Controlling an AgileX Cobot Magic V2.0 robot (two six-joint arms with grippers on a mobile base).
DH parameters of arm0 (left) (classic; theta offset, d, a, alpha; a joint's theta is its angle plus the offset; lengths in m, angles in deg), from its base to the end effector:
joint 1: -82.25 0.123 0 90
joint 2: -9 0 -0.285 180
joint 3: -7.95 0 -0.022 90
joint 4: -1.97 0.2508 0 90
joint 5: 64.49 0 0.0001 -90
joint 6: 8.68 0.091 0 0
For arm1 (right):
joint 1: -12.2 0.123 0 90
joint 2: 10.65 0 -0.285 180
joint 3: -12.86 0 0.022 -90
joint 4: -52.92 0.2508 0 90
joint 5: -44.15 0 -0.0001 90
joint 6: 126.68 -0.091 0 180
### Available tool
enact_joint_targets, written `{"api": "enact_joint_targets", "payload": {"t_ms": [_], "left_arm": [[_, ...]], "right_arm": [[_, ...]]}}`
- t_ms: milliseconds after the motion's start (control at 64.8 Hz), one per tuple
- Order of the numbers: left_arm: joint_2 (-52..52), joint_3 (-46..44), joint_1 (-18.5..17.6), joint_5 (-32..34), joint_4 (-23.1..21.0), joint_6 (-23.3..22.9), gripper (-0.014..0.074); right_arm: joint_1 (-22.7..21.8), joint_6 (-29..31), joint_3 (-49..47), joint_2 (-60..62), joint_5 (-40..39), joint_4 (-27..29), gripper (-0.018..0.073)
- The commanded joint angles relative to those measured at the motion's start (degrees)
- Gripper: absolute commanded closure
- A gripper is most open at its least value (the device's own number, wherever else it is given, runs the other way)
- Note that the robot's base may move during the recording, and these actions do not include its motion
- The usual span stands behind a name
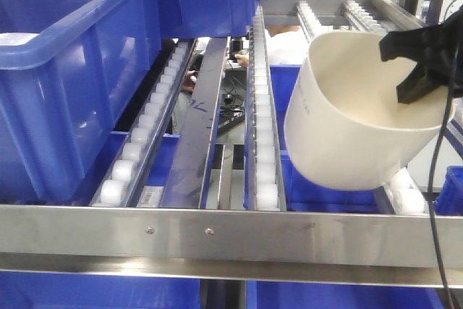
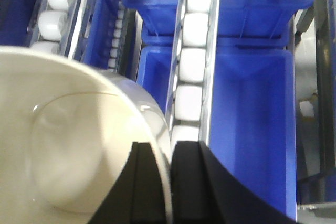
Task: Move white bin to right shelf second layer
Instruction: 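Lower the white bin onto the roller track and open the right gripper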
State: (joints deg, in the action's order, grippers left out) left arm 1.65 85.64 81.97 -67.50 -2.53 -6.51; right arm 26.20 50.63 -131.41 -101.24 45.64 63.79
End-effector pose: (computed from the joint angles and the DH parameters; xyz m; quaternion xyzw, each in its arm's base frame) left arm 0.0562 -0.0007 0.2061 -0.0109 0.6948 -0.0178 0.7189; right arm 0.2812 0.0706 0.2213 -0.0046 0.8979 0.1069 0.4269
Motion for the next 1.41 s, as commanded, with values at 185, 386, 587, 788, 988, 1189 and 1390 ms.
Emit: {"api": "enact_joint_targets", "payload": {"t_ms": [185, 386, 587, 788, 988, 1189, 1390], "left_arm": [[0.94, 1.56, 0.02, 4.66, -0.40, -0.20, 0.0512], [0.94, 1.56, 0.02, 4.66, -0.40, -0.20, 0.0512], [0.94, 1.56, 0.02, 4.66, -0.40, -0.20, 0.0512], [0.94, 1.56, 0.02, 4.66, -0.40, -0.20, 0.0512], [0.94, 1.56, 0.02, 4.66, -0.40, -0.20, 0.0512], [0.94, 1.56, 0.02, 4.66, -0.40, -0.20, 0.0512], [0.94, 1.56, 0.02, 4.66, -0.40, -0.20, 0.0512]], "right_arm": [[1.37, 0.14, -2.15, 1.66, -2.68, 0.76, 0.0501], [1.37, 0.14, -1.98, 1.66, -0.35, 0.76, 0.0501], [1.37, 0.14, -1.98, 1.66, 1.11, 0.76, 0.0500], [1.37, 0.14, -1.98, 1.66, 1.33, 0.76, 0.0494], [1.37, 0.14, -1.98, 1.66, 2.08, 0.76, 0.0282], [1.37, 0.14, -1.98, 1.86, 2.02, 0.76, 0.0135], [1.37, 0.14, -2.08, 4.34, 2.50, 0.71, 0.0090]]}}
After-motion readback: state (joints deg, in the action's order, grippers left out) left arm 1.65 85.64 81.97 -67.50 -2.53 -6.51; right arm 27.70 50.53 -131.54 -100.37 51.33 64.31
